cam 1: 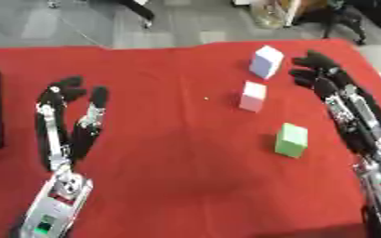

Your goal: Pick up the objects with one hand, pass them to the other hand, and then place them into the box on the other side of the table.

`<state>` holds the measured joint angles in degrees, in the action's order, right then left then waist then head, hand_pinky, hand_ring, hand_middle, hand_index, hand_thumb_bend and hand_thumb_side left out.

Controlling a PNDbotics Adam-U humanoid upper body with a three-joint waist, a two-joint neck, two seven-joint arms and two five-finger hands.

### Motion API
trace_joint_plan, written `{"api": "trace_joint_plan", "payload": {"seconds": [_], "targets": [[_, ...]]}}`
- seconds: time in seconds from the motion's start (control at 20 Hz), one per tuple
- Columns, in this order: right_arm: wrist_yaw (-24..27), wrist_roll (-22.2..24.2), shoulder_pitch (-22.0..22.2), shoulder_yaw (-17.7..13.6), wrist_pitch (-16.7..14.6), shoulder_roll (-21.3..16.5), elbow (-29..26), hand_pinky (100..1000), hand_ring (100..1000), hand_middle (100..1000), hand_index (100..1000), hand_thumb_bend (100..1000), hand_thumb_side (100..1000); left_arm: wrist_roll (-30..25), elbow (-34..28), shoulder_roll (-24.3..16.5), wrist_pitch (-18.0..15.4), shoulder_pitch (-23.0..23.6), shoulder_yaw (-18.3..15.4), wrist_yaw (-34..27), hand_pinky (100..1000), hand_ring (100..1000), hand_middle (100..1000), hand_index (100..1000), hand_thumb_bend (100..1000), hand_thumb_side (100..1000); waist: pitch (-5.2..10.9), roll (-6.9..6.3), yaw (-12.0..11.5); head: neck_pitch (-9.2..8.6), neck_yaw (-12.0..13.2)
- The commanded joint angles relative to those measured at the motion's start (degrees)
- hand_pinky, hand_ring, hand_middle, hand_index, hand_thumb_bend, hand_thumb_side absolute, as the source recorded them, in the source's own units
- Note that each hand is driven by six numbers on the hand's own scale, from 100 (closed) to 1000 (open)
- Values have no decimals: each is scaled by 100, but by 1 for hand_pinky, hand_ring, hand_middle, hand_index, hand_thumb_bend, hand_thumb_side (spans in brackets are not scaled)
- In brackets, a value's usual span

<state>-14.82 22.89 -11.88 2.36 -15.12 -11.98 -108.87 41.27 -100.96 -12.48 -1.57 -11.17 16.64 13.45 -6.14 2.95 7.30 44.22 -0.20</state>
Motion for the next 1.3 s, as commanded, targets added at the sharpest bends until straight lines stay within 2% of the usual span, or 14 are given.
{"api": "trace_joint_plan", "payload": {"seconds": [0.05,0.2,0.45,0.65,0.95,1.3], "targets": [[-434,285,-72,40,-208,-561,119,899,901,913,1000,125,802,-87,-31,-5,-1,-40,24,48,740,597,598,683,705,721,-43,26,-20,-10,-81],[-929,435,-142,117,-396,-946,377,904,907,918,1000,199,756,-123,-31,-19,12,-37,18,51,739,595,596,682,704,721,-42,36,-26,-10,-135],[-1642,599,-398,318,-636,-1334,767,909,912,923,1000,235,756,-210,-4,0,50,-26,53,61,738,592,593,680,703,725,-38,26,-39,-10,-204],[-1908,745,-547,475,-735,-1510,1071,910,912,926,1000,246,767,-256,-23,-6,94,-31,55,86,737,591,591,679,702,726,-55,22,-52,-10,-267],[-2349,950,-741,609,-789,-1534,1588,912,912,928,1000,268,782,-297,-11,3,133,-28,74,101,736,590,589,679,696,729,-55,21,-68,-10,-299],[-2808,902,-856,600,-813,-1371,1969,910,908,919,1000,274,781,-315,-26,-4,175,-26,79,91,735,588,587,678,689,733,-49,24,-91,-10,-330]]}}
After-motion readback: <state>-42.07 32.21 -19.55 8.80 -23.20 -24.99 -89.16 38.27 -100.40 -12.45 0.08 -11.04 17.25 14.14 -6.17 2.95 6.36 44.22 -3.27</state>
